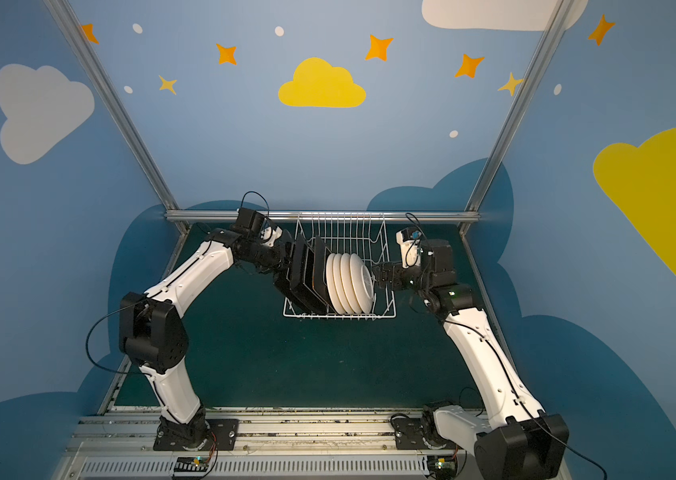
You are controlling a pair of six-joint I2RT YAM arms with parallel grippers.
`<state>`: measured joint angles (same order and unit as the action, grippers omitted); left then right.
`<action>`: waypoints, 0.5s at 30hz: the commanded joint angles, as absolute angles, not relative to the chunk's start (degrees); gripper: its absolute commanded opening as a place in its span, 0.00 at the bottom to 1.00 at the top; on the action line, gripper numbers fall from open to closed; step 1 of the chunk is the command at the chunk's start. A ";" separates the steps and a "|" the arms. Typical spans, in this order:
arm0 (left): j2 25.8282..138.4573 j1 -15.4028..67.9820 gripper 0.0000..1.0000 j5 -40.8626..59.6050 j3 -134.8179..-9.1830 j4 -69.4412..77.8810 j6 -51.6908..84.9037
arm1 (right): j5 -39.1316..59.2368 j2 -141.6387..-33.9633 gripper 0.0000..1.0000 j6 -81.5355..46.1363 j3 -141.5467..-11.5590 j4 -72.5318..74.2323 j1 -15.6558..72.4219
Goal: Unload the plates from the dish rack
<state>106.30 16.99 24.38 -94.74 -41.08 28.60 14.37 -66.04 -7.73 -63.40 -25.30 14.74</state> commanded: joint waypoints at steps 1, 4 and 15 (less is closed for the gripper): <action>106.27 18.00 0.03 26.93 -94.72 -43.02 27.65 | 14.34 -65.65 0.95 -8.33 -63.41 -23.82 15.03; 105.19 17.96 0.03 26.64 -95.52 -43.25 27.89 | 14.41 -65.79 0.95 -8.50 -63.39 -23.49 15.07; 102.41 17.82 0.03 24.87 -102.29 -46.86 27.78 | 14.59 -66.27 0.95 -8.99 -64.07 -22.79 15.29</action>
<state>106.15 17.89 22.48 -98.19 -47.18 29.06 14.41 -66.06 -8.56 -63.40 -24.18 14.81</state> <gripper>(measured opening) 0.136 0.946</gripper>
